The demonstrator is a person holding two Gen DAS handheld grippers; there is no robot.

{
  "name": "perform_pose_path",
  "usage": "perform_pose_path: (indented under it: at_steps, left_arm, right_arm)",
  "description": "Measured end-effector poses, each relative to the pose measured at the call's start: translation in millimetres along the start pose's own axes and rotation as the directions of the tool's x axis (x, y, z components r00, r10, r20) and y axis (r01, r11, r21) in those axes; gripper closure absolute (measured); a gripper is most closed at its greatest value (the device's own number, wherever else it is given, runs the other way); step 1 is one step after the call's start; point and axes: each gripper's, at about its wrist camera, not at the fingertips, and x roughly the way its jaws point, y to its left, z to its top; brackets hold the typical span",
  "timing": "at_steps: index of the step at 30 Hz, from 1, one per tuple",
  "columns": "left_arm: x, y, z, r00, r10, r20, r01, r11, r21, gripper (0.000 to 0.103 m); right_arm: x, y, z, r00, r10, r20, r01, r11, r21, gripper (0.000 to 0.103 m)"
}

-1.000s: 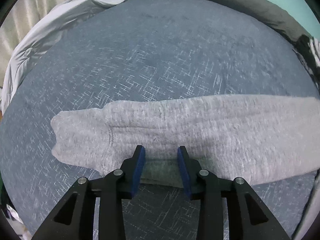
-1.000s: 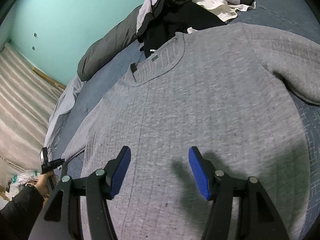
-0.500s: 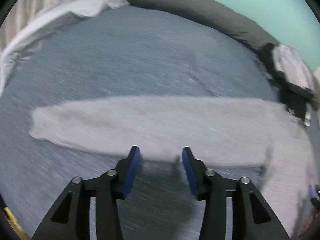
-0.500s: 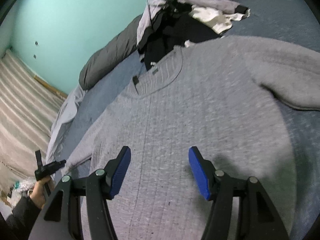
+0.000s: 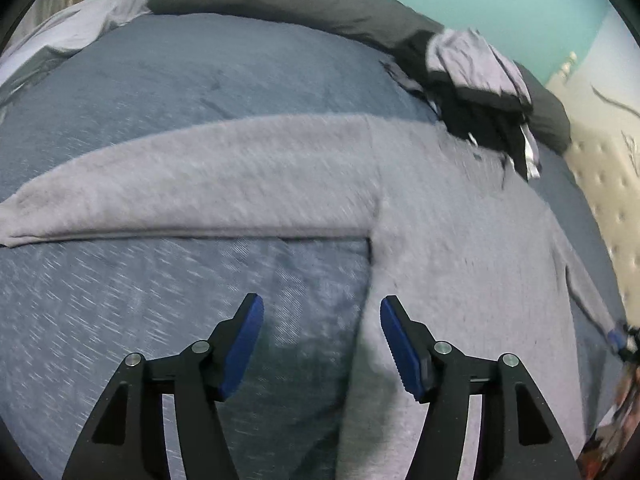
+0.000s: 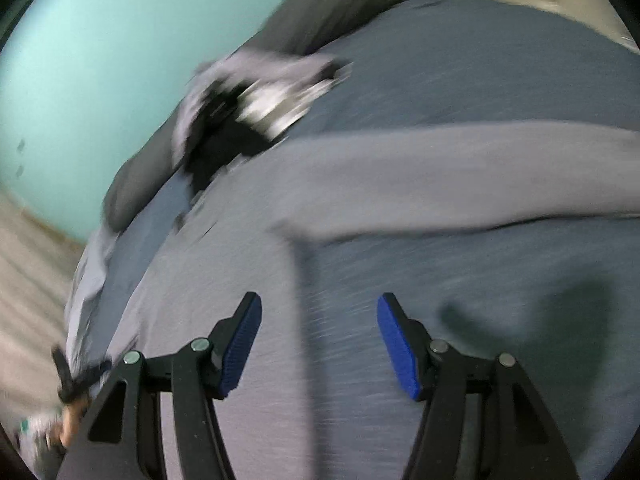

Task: Fold clothes
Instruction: 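Move the open right gripper to the other sweater sleeve's cuff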

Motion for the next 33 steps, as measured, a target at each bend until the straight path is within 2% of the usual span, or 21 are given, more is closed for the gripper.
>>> perform_pose_path:
  at_steps: [4, 8, 12, 20, 25, 29, 31, 33]
  left_arm:
    - [13.6, -11.0, -10.3, 1.000, -0.008, -0.006, 0.008, 1.000, 0.018, 0.037]
    - [20.4, -21.1, -16.9, 1.000, -0.014, -0.012, 0.014, 1.000, 0.024, 0.037]
    - [26.1, -29.1, -21.7, 1.000, -0.010, -0.030, 0.011, 0.999, 0.036, 0.037]
    - [29.6, -36.5, -19.6, 0.999, 0.008, -0.037, -0.006, 0.999, 0.053, 0.037]
    - [31.0, -41.1, -18.1, 0.999, 0.016, -0.041, -0.013, 0.998, 0.064, 0.037]
    - [33.1, -45.1, -16.2, 0.999, 0.023, -0.043, -0.020, 0.997, 0.075, 0.037]
    - [33.9, -45.6, -15.3, 0.999, 0.026, -0.044, -0.023, 0.997, 0.073, 0.037]
    - [34.6, -46.3, -14.7, 0.999, 0.028, -0.044, -0.024, 0.997, 0.073, 0.037]
  right_arm:
    - [-56.3, -82.9, 35.8, 0.985, -0.151, 0.078, 0.141, 0.982, 0.128, 0.038]
    - [-89.8, -135.0, 58.5, 0.958, -0.265, 0.112, 0.244, 0.954, 0.174, 0.037]
    - [-101.2, -175.3, 69.5, 0.929, -0.354, 0.105, 0.325, 0.920, 0.220, 0.037]
    - [-101.2, -219.4, 76.0, 0.902, -0.419, 0.109, 0.381, 0.888, 0.259, 0.033]
    - [-88.8, -229.0, 78.4, 0.922, -0.372, 0.106, 0.332, 0.901, 0.277, 0.033]
    - [-71.5, -219.6, 81.1, 0.932, -0.351, 0.086, 0.328, 0.922, 0.207, 0.033]
    - [-62.6, -214.4, 82.6, 0.932, -0.354, 0.075, 0.338, 0.926, 0.165, 0.033]
    - [-53.6, -212.9, 84.2, 0.923, -0.380, 0.057, 0.369, 0.919, 0.139, 0.033]
